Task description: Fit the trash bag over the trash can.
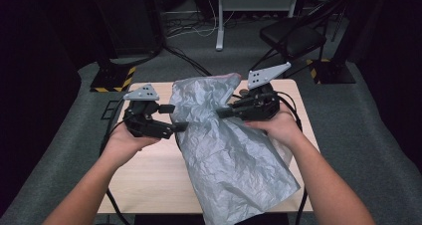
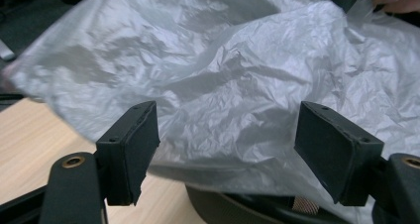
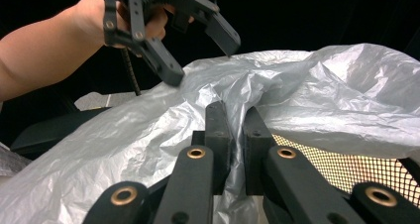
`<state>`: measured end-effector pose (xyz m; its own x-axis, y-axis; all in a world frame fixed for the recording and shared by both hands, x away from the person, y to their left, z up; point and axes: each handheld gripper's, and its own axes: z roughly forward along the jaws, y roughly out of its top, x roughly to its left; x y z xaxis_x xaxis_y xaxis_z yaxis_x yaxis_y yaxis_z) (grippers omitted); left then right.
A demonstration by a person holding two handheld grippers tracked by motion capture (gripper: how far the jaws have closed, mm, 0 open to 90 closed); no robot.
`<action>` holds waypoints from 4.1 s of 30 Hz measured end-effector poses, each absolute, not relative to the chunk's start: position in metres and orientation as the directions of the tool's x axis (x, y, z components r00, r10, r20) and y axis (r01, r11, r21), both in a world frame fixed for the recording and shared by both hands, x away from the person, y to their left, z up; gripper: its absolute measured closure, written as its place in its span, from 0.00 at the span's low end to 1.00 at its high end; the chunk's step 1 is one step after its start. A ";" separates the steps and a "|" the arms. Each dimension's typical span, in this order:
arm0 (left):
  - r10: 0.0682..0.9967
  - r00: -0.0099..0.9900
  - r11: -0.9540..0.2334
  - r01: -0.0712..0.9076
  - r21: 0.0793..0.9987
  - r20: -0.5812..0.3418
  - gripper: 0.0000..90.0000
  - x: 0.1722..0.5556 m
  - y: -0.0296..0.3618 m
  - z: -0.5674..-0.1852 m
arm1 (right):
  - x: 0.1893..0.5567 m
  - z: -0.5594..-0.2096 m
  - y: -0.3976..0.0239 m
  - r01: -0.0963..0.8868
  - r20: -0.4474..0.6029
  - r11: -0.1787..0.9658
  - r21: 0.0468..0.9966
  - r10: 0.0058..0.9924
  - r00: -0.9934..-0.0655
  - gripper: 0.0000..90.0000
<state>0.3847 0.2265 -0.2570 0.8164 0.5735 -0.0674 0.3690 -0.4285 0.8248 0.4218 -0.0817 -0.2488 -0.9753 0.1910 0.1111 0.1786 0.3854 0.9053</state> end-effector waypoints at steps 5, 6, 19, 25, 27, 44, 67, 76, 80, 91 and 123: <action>0.565 0.822 -0.442 0.369 0.817 -0.066 0.27 0.392 0.217 -0.267 | 0.421 -0.251 -0.080 0.180 0.108 0.397 0.900 0.198 -0.974 0.94; 0.565 0.822 -0.442 0.369 0.817 -0.066 0.27 0.392 0.217 -0.267 | 0.421 -0.251 -0.080 0.180 0.108 0.397 0.900 0.198 -0.974 0.94; 0.498 0.866 -0.452 0.302 0.840 -0.043 0.23 0.393 0.193 -0.258 | 0.423 -0.251 -0.076 0.180 0.107 0.402 0.898 0.198 -0.974 0.94; 0.452 0.892 -0.477 0.269 0.837 -0.029 0.21 0.387 0.181 -0.256 | 0.421 -0.246 -0.068 0.168 0.105 0.396 0.903 0.176 -0.979 0.94; 0.446 0.895 -0.483 0.262 0.836 -0.023 0.21 0.387 0.179 -0.256 | 0.421 -0.245 -0.066 0.162 0.101 0.396 0.904 0.170 -0.980 0.94; 0.402 0.916 -0.505 0.213 0.837 0.010 0.78 0.383 0.182 -0.252 | 0.418 -0.234 -0.040 0.127 0.096 0.370 0.920 0.102 -0.990 0.92; 0.567 0.814 -0.527 0.243 0.814 0.124 0.91 0.392 0.219 -0.236 | 0.385 -0.216 -0.103 0.108 -0.002 0.381 0.918 0.279 -0.960 0.51; 0.572 0.813 -0.539 0.268 0.799 0.113 0.92 0.394 0.229 -0.238 | 0.371 -0.224 -0.104 0.103 0.006 0.390 0.915 0.242 -0.970 0.50; 0.573 0.812 -0.542 0.268 0.797 0.116 0.92 0.392 0.231 -0.236 | 0.372 -0.230 -0.100 0.116 0.011 0.419 0.900 0.246 -0.969 0.49; 0.608 0.784 -0.523 0.281 0.804 0.122 0.92 0.392 0.248 -0.231 | 0.369 -0.239 -0.092 0.133 0.052 0.415 0.900 0.201 -0.978 0.46; 0.510 0.855 -0.555 0.239 0.797 0.099 0.92 0.392 0.227 -0.240 | 0.407 -0.263 -0.091 0.194 -0.013 0.544 0.816 0.353 -0.935 1.00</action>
